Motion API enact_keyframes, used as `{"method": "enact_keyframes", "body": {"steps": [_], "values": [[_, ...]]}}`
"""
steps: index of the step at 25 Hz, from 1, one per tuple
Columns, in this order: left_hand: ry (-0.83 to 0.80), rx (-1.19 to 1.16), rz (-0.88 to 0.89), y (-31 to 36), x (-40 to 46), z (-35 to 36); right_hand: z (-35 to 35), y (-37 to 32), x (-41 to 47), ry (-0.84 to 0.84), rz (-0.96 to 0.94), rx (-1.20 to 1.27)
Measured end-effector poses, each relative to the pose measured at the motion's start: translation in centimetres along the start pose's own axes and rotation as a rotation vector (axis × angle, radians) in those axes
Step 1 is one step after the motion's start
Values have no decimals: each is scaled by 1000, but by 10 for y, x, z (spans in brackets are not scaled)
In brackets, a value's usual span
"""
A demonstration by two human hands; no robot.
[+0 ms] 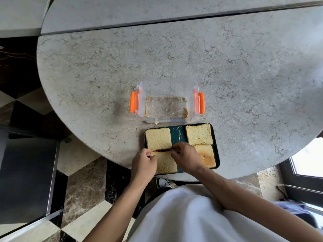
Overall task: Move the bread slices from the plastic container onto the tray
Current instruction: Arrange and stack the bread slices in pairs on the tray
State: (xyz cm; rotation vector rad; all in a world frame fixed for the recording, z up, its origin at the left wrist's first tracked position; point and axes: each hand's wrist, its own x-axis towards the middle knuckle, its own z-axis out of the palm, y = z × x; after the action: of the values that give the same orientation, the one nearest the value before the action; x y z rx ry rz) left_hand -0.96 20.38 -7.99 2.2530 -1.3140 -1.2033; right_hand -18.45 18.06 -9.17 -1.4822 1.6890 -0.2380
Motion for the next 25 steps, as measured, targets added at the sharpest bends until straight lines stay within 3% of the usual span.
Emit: {"method": "enact_keyframes", "body": {"steps": [7, 12, 17, 25], "values": [[83, -4, 115, -3, -17, 2, 3, 1, -7, 22, 9, -11], [-46, 78, 264, -13, -23, 8, 10, 1, -13, 5, 53, 8], [-55, 56, 286, -18, -22, 6, 13, 2, -19, 22, 79, 48], [-183, 83, 383, -6, -26, 20, -9, 19, -51, 242, 113, 142]]}}
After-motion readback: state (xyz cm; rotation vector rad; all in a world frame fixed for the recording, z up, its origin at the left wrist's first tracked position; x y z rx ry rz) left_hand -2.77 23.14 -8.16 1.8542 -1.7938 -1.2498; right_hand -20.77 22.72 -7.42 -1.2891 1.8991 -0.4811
